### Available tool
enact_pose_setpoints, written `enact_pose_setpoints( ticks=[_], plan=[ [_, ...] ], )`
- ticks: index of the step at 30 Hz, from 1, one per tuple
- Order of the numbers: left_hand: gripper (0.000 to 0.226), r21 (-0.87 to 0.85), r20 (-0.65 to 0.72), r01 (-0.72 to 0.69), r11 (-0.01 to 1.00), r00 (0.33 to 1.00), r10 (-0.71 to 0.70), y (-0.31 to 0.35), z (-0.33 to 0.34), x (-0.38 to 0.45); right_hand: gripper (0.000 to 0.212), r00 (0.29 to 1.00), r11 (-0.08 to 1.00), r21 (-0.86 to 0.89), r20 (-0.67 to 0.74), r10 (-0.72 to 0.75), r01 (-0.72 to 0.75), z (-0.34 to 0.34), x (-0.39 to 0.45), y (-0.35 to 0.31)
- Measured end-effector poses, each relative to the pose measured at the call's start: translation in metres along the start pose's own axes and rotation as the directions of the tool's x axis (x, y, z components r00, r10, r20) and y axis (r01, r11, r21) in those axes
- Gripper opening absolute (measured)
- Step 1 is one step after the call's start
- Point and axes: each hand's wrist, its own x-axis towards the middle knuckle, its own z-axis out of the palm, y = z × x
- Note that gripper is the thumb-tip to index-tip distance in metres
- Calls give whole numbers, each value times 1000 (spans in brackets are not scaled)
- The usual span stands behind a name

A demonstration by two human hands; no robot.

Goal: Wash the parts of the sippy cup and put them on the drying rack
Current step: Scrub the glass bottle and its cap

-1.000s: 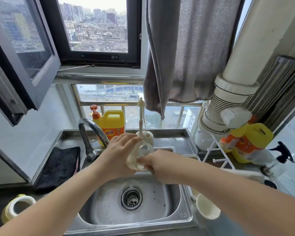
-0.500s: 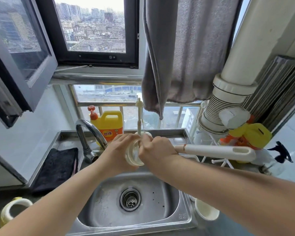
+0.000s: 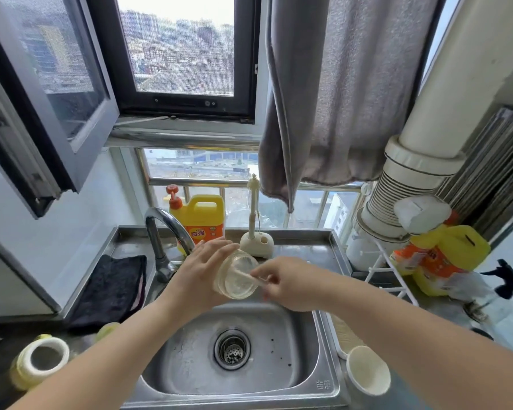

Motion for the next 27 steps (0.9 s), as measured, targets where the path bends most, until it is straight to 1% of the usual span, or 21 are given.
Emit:
enact_pose_setpoints(
  ticks=[2,3,4,6,10,13,15,17,19,21,22,24,27],
  plan=[
    [79,-7,-23,22,1000,999,-22,5,-2,2,41,994,989,-146,-111,-3,-13,-2,-5,-4],
    [81,-35,-31,41,999,999,-42,9,-3,3,44,987,967,-256,-159,-36,-6,-1,-8,-7],
    [83,-61,-34,54,997,998,-56,13,-2,4,47,980,931,-365,-183,-76,4,2,-10,-10],
    [89,-74,-23,55,996,998,-57,19,-3,7,50,975,878,-478,-184,-128,25,8,-13,-14],
    [83,-84,11,15,996,1000,-14,17,-9,8,49,971,842,-533,-147,-189,83,7,-7,-9],
    [77,-49,2,17,999,1000,-16,17,-13,13,45,985,825,-559,-76,-153,85,5,-5,-9],
    [77,-19,12,2,1000,1000,-2,18,-11,16,36,991,793,-605,-50,-126,70,0,-7,-15],
    [81,-31,37,29,999,999,-28,18,-9,15,29,991,742,-669,-63,-114,43,-7,-11,-22],
    [86,-36,52,73,997,996,-71,18,-8,14,32,982,695,-718,-117,-146,18,-9,-14,-28],
    [86,-37,30,95,995,995,-94,18,-8,17,39,980,672,-740,-128,-153,8,-3,-14,-31],
    [86,-41,21,86,995,996,-85,19,-8,18,42,985,688,-726,-120,-124,-2,0,-14,-31],
    [86,-35,15,22,999,1000,-22,18,-4,20,43,993,729,-685,-98,-59,-25,4,-11,-28],
    [80,7,24,-45,999,999,45,13,2,16,32,1000,796,-605,-18,-3,-8,0,-2,-21]
  ],
)
